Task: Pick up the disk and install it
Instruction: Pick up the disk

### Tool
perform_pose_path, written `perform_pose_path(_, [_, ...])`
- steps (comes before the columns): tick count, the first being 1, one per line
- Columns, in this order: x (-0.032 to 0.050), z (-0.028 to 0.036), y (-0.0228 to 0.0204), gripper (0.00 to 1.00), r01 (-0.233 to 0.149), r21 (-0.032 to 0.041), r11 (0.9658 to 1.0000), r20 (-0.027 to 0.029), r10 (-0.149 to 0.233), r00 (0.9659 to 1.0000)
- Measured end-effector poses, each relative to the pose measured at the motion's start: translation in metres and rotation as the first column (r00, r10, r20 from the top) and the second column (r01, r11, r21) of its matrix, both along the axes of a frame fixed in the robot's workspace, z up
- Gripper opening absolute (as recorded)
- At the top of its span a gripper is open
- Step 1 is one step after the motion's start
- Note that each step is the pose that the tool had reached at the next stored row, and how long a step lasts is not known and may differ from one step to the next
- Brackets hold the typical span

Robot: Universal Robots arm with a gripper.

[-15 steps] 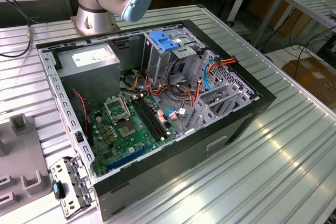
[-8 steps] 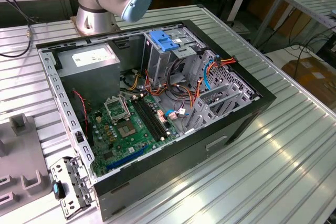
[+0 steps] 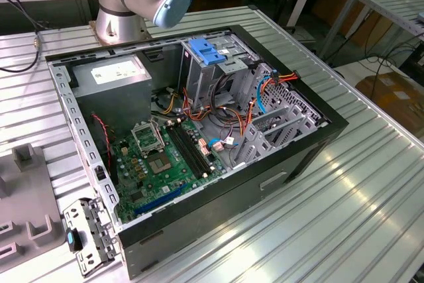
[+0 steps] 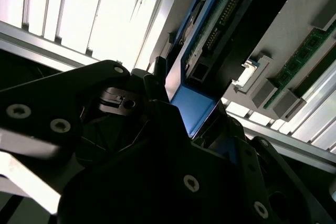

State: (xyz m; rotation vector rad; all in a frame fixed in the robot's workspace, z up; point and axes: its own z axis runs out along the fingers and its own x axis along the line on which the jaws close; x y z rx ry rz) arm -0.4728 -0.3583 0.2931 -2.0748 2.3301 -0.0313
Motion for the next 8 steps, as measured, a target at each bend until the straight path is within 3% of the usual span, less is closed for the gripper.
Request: perform_pose_path(8, [0.0, -0.0001, -0.0009, 0.5, 0.0, 0.0, 1.0, 0.0, 0.0, 1.0])
